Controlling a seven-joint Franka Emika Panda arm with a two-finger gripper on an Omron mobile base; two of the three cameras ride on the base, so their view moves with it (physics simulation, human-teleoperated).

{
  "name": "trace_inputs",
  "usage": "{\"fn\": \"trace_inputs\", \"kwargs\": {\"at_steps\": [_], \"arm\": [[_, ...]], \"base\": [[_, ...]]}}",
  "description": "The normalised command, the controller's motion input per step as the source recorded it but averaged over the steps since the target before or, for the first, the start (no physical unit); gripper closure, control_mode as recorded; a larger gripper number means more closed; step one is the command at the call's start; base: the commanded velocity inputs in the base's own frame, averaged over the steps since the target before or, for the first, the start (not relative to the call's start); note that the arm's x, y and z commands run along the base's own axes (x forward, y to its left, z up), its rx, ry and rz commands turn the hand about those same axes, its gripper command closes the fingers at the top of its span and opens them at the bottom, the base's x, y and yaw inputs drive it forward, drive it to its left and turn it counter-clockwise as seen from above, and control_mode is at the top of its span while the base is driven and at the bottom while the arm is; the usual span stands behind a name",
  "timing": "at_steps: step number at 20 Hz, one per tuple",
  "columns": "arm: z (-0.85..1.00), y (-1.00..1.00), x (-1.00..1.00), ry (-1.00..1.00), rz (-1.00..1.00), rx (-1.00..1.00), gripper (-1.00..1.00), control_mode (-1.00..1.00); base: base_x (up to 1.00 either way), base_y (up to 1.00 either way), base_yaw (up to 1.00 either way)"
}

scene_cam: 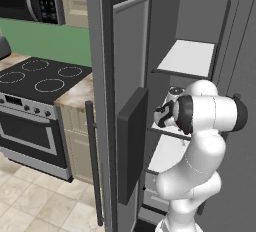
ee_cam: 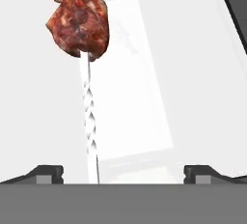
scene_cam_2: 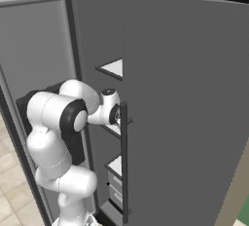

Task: Store the kebab skewer in the freezer for long-term storage. Close the freezer door after placing the cooked food.

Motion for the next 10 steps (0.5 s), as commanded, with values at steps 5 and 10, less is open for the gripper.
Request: {"fn": "trace_inputs", "kwargs": {"at_steps": [5, 10], "arm": [[0.33, 0.23, -0.25, 0.08, 0.00, 0.00, -1.00, -1.00], [0.47, 0.01, -0.22, 0.12, 0.00, 0.00, -1.00, -1.00]], "base": [[0.00, 0.00, 0.00], [0.00, 0.00, 0.00]]}}
